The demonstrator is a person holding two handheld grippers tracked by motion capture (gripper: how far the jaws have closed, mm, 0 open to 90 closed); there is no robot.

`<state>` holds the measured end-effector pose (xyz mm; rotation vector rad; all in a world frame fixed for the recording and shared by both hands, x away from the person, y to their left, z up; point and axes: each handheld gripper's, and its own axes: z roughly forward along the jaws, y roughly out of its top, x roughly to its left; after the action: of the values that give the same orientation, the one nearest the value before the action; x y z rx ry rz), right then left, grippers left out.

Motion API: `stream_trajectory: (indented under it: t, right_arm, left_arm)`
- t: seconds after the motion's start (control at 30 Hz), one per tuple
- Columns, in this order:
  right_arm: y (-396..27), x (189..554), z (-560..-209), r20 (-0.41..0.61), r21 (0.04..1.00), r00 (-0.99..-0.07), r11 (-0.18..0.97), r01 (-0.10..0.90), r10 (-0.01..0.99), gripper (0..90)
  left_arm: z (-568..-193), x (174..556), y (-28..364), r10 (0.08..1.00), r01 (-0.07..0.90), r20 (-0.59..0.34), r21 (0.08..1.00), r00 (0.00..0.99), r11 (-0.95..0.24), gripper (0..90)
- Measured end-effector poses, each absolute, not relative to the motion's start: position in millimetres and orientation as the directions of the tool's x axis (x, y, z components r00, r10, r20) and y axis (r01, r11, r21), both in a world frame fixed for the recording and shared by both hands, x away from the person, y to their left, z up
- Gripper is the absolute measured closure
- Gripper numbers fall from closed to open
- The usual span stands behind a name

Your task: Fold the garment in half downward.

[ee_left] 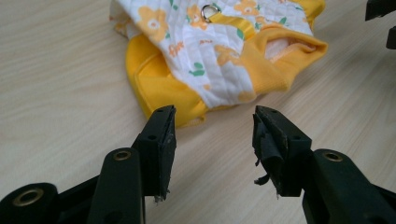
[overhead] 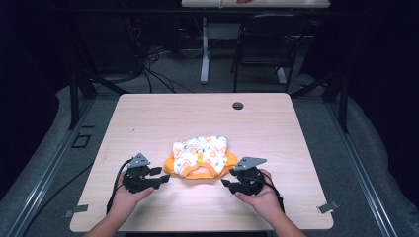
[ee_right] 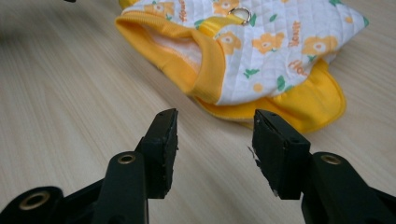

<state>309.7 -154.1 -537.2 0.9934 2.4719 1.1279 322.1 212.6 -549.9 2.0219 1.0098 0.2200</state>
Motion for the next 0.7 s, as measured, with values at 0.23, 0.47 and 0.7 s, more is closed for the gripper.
stream_trajectory:
  t: [0.23,0.47,0.7]
  right_arm:
    - [-164,295,-546,0.047,0.739,-0.726,0.465,0.488,0.686,50.1]
    - [-173,289,-554,0.061,0.734,-0.708,0.449,0.509,0.703,50.0]
    - [-174,285,-566,0.09,0.742,-0.704,0.424,0.519,0.704,50.0]
  left_arm:
    - [-561,309,224,0.745,0.567,-0.149,0.747,0.65,-0.346,49.5]
    - [-570,301,229,0.736,0.551,-0.11,0.738,0.668,-0.39,49.3]
    - [-576,298,230,0.723,0.531,-0.12,0.76,0.681,-0.374,49.2]
